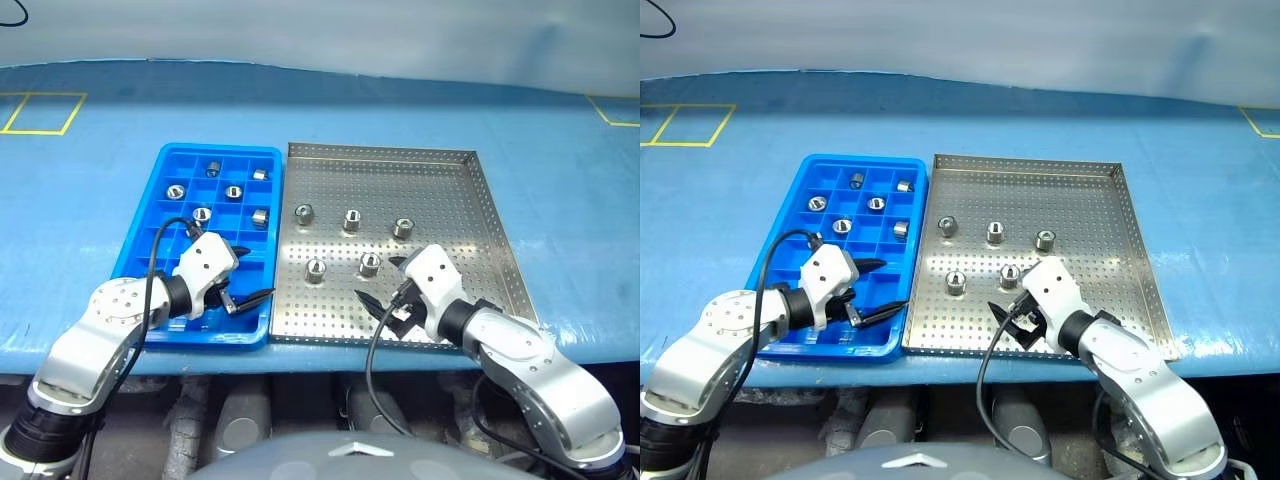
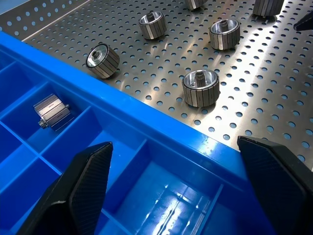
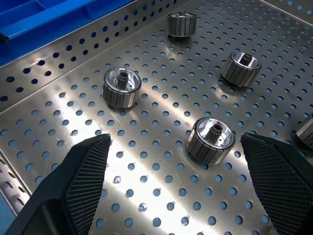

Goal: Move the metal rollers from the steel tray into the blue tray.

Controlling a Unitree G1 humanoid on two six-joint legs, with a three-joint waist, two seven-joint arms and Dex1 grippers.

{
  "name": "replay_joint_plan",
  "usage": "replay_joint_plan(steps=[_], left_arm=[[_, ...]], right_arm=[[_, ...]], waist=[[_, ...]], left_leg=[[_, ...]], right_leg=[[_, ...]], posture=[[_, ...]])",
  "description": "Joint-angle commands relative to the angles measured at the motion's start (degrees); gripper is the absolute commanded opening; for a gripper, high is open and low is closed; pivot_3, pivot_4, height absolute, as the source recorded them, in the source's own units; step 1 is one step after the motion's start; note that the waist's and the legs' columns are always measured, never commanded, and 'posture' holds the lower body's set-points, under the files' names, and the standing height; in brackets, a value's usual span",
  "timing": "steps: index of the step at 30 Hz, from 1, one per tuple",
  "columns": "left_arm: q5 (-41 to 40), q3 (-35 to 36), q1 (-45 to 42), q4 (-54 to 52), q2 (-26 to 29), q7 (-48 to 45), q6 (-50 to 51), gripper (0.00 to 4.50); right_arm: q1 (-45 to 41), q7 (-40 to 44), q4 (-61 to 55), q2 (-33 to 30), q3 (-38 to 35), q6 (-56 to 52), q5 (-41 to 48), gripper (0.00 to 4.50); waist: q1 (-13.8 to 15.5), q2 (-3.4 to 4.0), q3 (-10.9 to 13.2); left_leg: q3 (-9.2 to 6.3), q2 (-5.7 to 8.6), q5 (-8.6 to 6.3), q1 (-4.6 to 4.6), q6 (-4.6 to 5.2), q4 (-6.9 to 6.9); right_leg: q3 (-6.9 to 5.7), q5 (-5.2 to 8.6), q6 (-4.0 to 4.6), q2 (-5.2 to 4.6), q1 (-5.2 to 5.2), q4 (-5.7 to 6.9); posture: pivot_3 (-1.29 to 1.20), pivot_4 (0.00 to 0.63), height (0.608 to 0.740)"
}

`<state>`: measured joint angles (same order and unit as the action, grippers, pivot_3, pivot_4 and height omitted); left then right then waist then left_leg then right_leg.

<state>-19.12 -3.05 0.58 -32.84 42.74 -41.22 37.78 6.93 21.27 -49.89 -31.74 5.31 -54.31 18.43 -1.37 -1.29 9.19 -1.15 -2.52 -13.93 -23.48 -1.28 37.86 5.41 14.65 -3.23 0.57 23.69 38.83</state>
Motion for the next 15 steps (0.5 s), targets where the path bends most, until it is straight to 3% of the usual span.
replay_joint_plan(steps=[1, 9, 13, 15], left_arm=[[-0.04, 0.03, -0.74, -2.01, -0.17, 0.13, -0.72, 4.47], [-1.33, 0.58, -2.16, -2.79, -1.47, 0.34, -0.93, 4.47], [-9.69, 4.17, -14.31, -1.20, -9.91, 1.73, -1.00, 4.47], [-8.35, 2.43, -21.31, 3.45, -10.25, 1.35, 0.14, 4.47]], right_arm=[[-0.63, -0.31, -1.17, 0.18, -0.22, 0.29, 0.12, 4.50], [-1.24, -0.81, -1.17, 0.20, 0.10, -0.14, 0.22, 4.50], [-2.20, -0.96, -0.95, 0.55, 0.51, -0.43, 0.33, 4.50], [-3.07, -1.04, -0.50, 0.87, 1.08, -0.58, 0.25, 4.50]], waist=[[0.00, 0.00, 0.00], [0.02, 0.00, 0.00], [0.99, -0.03, 0.00], [1.13, -0.05, 0.00]], left_leg=[[0.00, 0.00, 0.00, 0.00, 0.00, 0.00], [0.00, 0.00, 0.00, 0.00, 0.00, 0.00], [-0.05, 0.03, 0.01, -0.08, 0.02, 0.13], [-0.12, 0.05, 0.04, -0.09, 0.05, 0.23]], right_leg=[[0.00, 0.00, 0.00, 0.00, 0.00, 0.00], [0.00, -0.01, -0.01, 0.00, 0.00, 0.00], [-0.07, -0.05, -0.08, -0.01, -0.01, 0.01], [-0.11, -0.12, -0.16, 0.00, -0.08, 0.01]], posture=[[0.04, 0.150, 0.740], [0.04, 0.150, 0.740], [0.05, 0.150, 0.740], [0.06, 0.150, 0.740]])
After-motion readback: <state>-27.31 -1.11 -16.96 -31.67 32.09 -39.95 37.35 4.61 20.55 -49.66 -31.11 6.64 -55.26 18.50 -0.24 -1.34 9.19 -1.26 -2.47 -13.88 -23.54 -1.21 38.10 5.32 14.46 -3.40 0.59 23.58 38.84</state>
